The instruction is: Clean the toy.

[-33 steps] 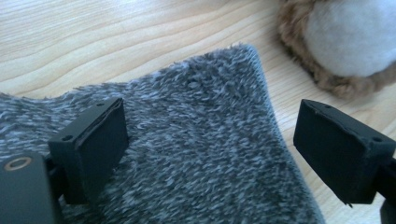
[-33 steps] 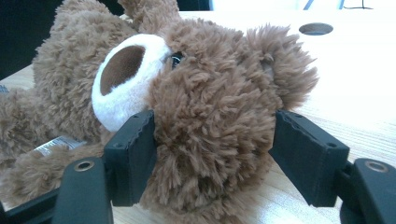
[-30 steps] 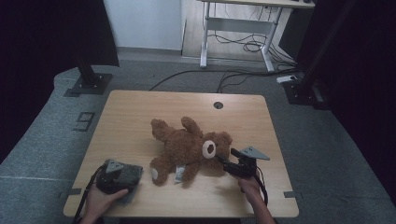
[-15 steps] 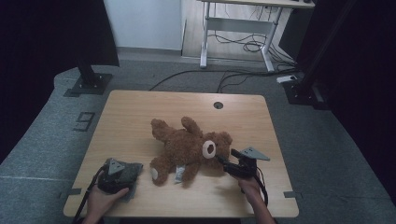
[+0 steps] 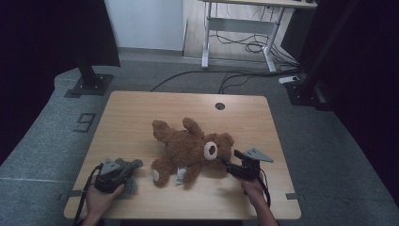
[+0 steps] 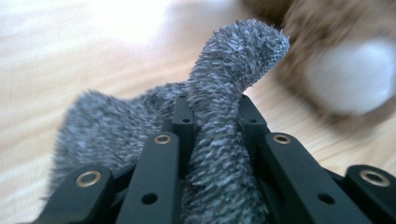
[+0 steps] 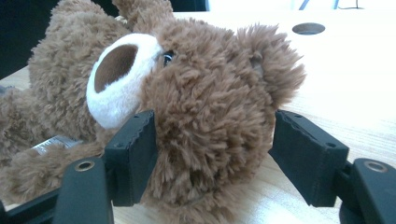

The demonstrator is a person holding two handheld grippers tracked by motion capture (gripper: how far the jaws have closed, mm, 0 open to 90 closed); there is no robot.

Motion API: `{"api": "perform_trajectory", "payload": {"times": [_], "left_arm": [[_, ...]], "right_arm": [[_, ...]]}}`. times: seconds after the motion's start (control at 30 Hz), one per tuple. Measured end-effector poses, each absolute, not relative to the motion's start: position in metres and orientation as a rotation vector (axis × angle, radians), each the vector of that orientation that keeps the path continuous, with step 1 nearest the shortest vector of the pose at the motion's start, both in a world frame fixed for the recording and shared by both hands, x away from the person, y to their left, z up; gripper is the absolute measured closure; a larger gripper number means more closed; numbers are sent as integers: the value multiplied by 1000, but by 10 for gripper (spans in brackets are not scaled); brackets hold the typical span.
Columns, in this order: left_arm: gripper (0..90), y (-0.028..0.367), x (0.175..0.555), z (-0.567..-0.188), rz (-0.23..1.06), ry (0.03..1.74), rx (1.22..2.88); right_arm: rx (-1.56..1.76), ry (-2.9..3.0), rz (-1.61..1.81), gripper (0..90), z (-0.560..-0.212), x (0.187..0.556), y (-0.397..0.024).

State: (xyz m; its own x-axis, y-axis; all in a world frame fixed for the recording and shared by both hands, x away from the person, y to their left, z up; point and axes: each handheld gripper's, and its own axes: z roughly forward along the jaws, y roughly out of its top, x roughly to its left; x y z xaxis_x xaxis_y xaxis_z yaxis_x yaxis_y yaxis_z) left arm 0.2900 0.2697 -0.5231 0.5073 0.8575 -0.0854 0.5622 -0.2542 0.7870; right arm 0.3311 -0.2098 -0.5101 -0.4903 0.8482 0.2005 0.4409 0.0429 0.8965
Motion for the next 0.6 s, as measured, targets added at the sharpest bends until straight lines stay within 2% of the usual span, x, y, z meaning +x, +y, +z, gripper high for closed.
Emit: {"api": "perform_trajectory", "payload": {"times": [0.17,0.37,0.6], "left_arm": [[746,265,299,-505,415,1120,1889],[744,250,310,-497,396,1084,1861],[743,229,318,-484,390,1024,1859]], "right_arm": [[1274,1952,1437,266,-500,335,-206],[1230,2019,1393,175,-484,353,-192],[1351,2017,1454,86,-497,369,-199]]}}
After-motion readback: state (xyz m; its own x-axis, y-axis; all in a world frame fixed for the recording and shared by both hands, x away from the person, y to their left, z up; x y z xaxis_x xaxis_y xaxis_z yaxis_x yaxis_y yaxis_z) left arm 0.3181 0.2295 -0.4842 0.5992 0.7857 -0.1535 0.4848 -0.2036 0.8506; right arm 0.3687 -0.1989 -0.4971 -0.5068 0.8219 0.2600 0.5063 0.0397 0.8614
